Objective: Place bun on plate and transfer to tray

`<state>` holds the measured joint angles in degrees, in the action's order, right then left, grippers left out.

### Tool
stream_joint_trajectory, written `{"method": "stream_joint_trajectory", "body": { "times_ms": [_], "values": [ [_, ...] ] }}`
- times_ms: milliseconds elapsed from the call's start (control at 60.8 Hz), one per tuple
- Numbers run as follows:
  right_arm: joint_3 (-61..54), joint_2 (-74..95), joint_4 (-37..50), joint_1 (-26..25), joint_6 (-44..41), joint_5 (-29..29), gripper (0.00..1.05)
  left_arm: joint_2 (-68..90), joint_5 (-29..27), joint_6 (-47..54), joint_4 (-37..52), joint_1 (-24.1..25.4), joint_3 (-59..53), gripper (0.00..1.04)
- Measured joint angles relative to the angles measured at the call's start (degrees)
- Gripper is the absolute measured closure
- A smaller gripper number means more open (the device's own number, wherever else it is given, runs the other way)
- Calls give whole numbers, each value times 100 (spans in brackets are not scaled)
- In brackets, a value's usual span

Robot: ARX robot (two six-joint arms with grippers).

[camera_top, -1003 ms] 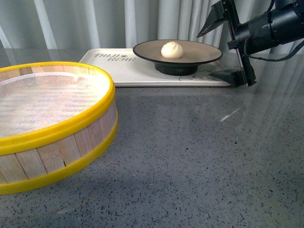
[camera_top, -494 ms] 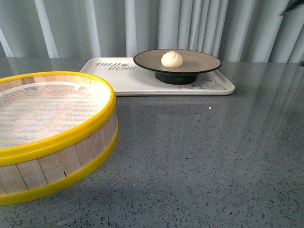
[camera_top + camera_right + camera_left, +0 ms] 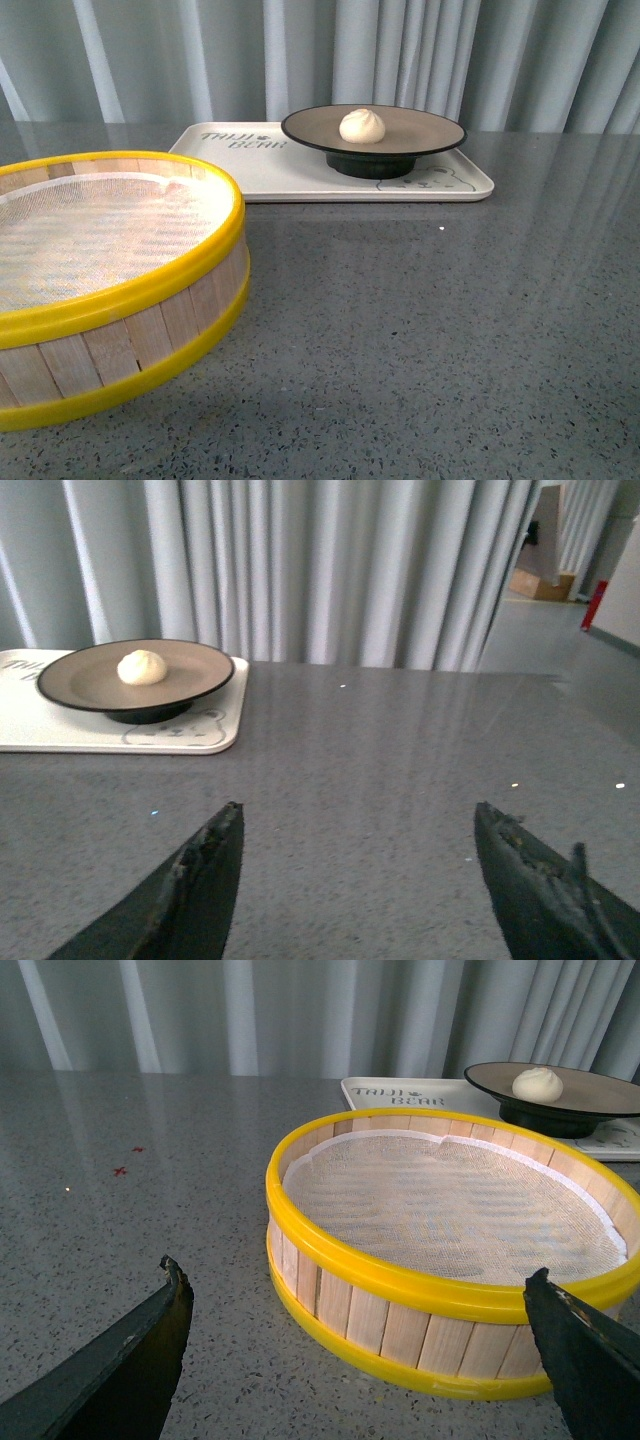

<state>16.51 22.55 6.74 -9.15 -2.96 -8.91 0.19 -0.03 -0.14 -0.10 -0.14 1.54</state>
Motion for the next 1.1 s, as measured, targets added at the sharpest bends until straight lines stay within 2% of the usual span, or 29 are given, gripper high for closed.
{"method": "stream_joint_trajectory", "body": {
  "times_ms": [82, 165, 280, 313, 625, 757, 1102],
  "values": [
    [-361, -221, 13, 175, 168, 186, 61, 0, -7, 0, 0, 0, 0, 7],
    [-601, -431, 17, 686, 223, 855, 79, 0, 2, 0, 0, 0, 0, 7],
    [-787, -640, 50, 892, 232, 846, 100, 0, 2, 0, 0, 0, 0, 7],
    [-833, -684, 55, 892, 223, 866, 104, 0, -7, 0, 0, 0, 0, 7],
    [-1187, -1078, 42, 894, 240, 883, 103, 0, 0, 0, 0, 0, 0, 7],
    [-1296, -1779, -691, 898, 240, 885, 103, 0, 0, 0, 0, 0, 0, 7],
    [-1530, -2164, -688, 898, 240, 885, 103, -11, 0, 0, 0, 0, 0, 7]
  ]
}}
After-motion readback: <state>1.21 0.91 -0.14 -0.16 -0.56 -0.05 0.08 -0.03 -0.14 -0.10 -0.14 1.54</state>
